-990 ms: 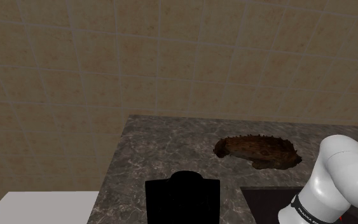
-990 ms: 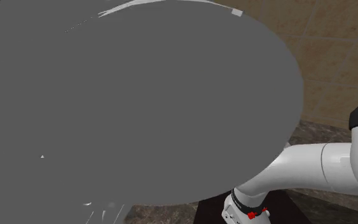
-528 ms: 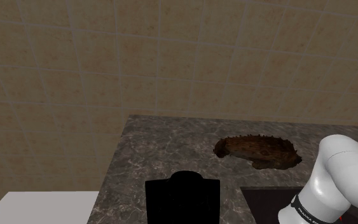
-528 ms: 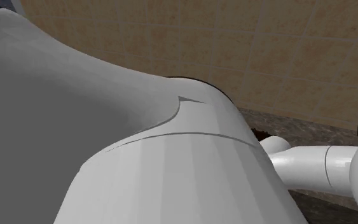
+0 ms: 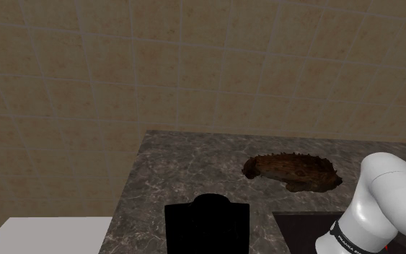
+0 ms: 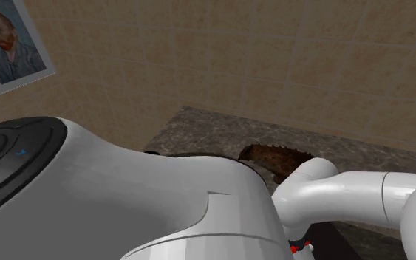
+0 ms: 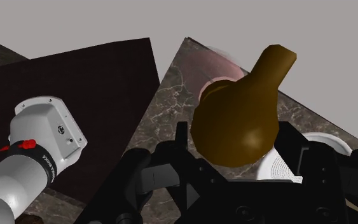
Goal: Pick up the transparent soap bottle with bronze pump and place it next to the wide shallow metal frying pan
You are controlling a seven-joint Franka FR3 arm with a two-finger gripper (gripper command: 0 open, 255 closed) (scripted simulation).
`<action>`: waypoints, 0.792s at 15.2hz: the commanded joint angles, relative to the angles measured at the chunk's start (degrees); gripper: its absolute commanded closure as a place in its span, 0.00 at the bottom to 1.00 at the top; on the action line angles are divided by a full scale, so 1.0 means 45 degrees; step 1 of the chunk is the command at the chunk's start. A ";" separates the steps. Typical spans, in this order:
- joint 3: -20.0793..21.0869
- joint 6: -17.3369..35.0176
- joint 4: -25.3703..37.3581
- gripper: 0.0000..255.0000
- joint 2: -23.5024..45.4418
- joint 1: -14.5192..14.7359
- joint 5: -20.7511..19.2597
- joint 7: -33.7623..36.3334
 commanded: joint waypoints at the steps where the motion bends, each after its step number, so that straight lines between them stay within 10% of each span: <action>1: 0.0105 0.0261 -0.0351 1.00 -0.0121 0.0061 0.0121 -0.0087; 12: 0.0925 0.1637 -0.2049 1.00 -0.0676 0.0336 0.0901 -0.0449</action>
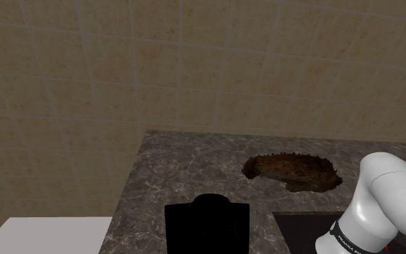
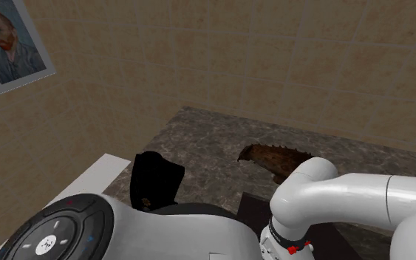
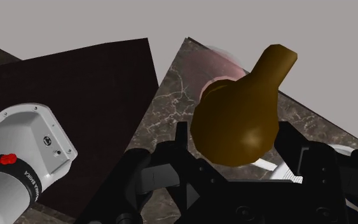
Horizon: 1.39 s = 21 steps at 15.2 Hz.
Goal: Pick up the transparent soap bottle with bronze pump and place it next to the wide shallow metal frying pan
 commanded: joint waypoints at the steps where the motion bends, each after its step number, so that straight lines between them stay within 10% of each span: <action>1: 0.0201 0.0285 -0.0280 1.00 -0.0064 -0.0006 0.0154 -0.0086; 15: 0.0840 0.1099 -0.1112 1.00 -0.0278 0.0054 0.0685 -0.0286; 16: 0.0840 0.1099 -0.1112 0.00 -0.0278 0.0054 0.0685 -0.0287; 21: 0.0840 0.1099 -0.1111 0.00 -0.0277 0.0053 0.0684 -0.0287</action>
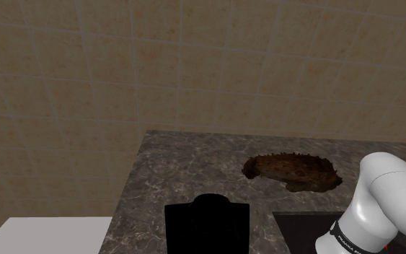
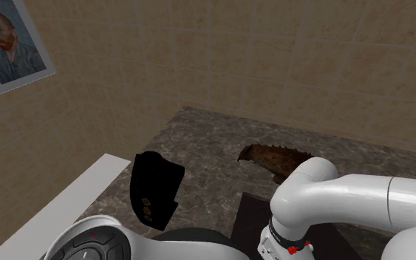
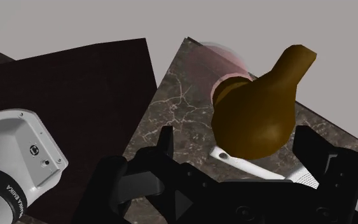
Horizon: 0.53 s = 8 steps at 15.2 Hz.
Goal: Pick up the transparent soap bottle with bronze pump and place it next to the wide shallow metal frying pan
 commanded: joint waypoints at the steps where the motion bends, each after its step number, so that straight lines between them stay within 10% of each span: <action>1: -0.0267 -0.0317 0.0297 0.00 0.0068 -0.0001 -0.0210 0.0077; 8: -0.0933 -0.1197 0.1215 0.00 0.0314 -0.0065 -0.0758 0.0295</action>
